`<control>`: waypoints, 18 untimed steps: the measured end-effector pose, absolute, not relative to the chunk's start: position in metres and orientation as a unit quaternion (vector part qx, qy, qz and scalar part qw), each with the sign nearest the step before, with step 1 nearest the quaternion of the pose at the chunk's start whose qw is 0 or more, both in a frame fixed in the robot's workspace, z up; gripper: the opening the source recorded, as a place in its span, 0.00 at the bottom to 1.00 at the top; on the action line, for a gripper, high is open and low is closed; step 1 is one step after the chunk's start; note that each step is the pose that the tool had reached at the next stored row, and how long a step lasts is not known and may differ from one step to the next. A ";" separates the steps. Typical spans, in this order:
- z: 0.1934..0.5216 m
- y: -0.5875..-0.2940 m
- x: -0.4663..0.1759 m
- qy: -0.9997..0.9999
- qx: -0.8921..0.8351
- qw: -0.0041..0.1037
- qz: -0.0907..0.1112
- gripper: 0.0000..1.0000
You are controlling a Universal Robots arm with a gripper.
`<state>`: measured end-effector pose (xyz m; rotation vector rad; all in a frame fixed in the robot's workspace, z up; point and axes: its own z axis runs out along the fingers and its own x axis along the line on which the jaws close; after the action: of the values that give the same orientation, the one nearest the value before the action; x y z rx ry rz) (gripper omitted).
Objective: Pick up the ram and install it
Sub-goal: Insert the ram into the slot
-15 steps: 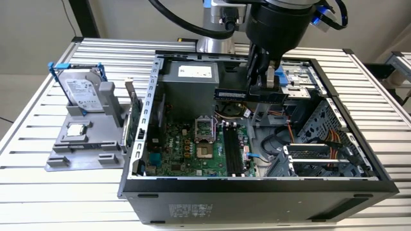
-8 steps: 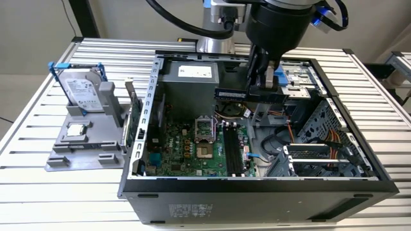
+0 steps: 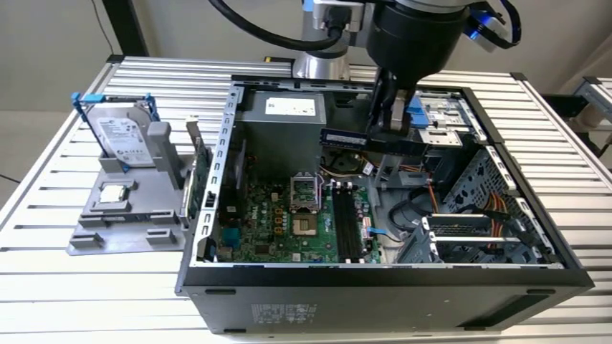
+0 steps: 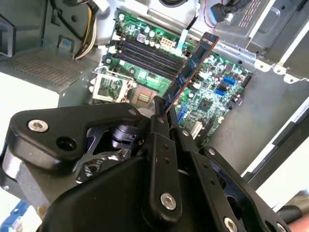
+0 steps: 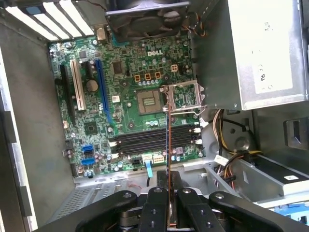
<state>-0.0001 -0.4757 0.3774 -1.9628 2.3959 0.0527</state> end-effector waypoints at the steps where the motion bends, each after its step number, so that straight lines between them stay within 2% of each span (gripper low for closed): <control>1: 0.377 -0.476 0.000 0.777 -0.629 0.022 0.017 0.00; 18: 0.377 -0.476 0.000 0.814 -0.580 0.023 0.016 0.00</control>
<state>-0.0001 -0.4757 0.3773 -1.7958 2.5208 0.0481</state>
